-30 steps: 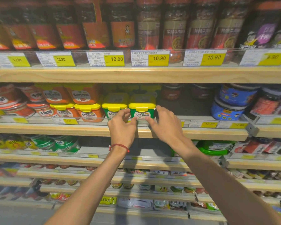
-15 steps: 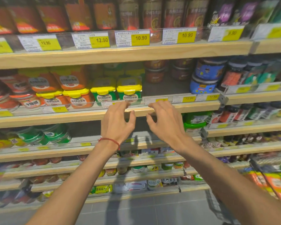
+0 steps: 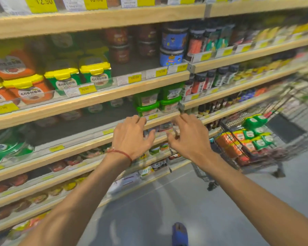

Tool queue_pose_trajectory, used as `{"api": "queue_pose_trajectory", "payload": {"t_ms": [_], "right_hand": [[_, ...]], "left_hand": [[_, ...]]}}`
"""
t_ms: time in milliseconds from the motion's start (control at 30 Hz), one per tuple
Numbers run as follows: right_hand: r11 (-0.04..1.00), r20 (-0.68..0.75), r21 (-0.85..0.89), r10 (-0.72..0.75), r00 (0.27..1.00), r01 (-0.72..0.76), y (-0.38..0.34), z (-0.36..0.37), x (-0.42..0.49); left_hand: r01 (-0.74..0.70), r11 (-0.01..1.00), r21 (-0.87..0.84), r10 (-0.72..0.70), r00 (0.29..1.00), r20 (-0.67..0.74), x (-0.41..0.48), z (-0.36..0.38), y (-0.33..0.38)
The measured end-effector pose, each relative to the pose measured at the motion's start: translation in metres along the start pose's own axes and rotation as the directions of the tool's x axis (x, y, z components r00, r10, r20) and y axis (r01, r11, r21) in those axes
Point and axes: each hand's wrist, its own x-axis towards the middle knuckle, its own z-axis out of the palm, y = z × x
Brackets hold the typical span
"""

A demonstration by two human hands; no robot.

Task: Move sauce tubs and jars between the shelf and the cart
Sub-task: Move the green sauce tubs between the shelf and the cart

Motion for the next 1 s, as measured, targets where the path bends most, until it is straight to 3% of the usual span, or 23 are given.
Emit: {"api": "queue_pose_trajectory", "payload": {"t_ms": [233,433,767,1000], "right_hand": [[0.976,-0.045,-0.009,0.217,0.975,-0.218,0.088,0.0,-0.056],[0.928,-0.07,-0.028,0.37,0.926,-0.373,0.2,-0.01,-0.091],[0.885,-0.062,-0.091,0.453,0.889,-0.457,0.41,-0.042,-0.131],[0.862,-0.009,-0.138,0.492,0.87,-0.489,0.524,-0.046,-0.117]], "left_hand": [[-0.191,0.981,-0.026,0.193,0.978,0.078,0.023,0.032,0.089],[-0.34,0.94,-0.036,0.341,0.924,0.175,0.06,0.073,0.206],[-0.48,0.877,-0.019,0.473,0.855,0.214,0.121,0.137,0.427],[-0.5,0.866,-0.023,0.491,0.84,0.231,0.176,0.193,0.518]]}}
